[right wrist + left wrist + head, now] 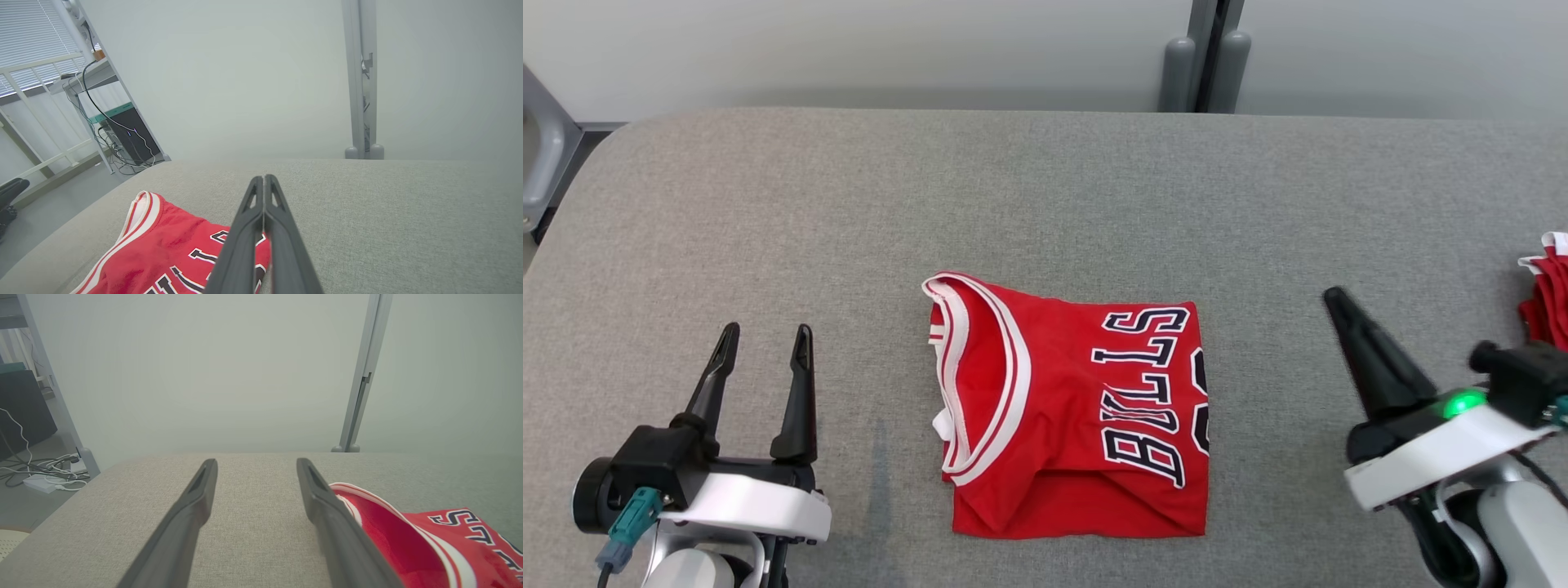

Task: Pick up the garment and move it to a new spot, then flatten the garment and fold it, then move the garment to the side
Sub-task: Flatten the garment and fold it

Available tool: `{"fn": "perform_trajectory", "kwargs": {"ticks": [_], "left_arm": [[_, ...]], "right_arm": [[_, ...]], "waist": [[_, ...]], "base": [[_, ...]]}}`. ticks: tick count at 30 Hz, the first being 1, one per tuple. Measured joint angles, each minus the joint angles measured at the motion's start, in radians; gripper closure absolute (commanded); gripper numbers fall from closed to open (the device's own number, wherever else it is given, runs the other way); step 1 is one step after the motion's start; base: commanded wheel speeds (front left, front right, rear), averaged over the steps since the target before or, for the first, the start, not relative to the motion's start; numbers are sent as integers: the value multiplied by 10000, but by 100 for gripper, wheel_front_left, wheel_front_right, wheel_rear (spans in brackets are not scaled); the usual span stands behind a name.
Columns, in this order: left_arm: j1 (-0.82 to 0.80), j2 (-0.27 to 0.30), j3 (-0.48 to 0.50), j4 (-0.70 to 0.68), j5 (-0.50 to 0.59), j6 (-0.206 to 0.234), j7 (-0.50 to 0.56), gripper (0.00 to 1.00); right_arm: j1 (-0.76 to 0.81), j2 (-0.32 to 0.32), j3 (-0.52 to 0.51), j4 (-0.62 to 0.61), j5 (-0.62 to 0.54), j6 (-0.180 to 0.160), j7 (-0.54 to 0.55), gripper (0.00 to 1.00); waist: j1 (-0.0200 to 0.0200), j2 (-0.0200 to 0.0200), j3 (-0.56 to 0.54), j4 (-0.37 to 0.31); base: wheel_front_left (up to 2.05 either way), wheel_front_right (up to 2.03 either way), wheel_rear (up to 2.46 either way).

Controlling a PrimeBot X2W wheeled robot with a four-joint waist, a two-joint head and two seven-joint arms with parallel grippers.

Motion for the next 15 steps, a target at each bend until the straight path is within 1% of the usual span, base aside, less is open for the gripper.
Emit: {"fn": "perform_trajectory", "kwargs": {"ticks": [1,2,3,9,15], "left_arm": [[0,0,0,0,0,0,0,0],[58,17,8,-44,0,17,23,0],[105,31,4,-67,0,33,36,0],[148,173,21,-280,-2,121,125,0],[436,257,44,-479,-46,238,198,0]], "right_arm": [[0,0,0,0,0,0,0,69],[112,115,-403,-77,-134,0,-4,51],[206,255,-754,-144,-353,0,-75,0],[628,974,-2443,-702,-1457,0,-196,0],[1202,1417,-3517,-1045,-2364,0,-33,0]], "waist": [[0,0,0,0],[0,0,-29,-27],[0,0,-56,-49],[0,0,-184,-164],[0,0,-402,-320]], "base": [[0,0,0],[0,0,0],[0,0,0],[0,0,0],[0,0,0]]}}
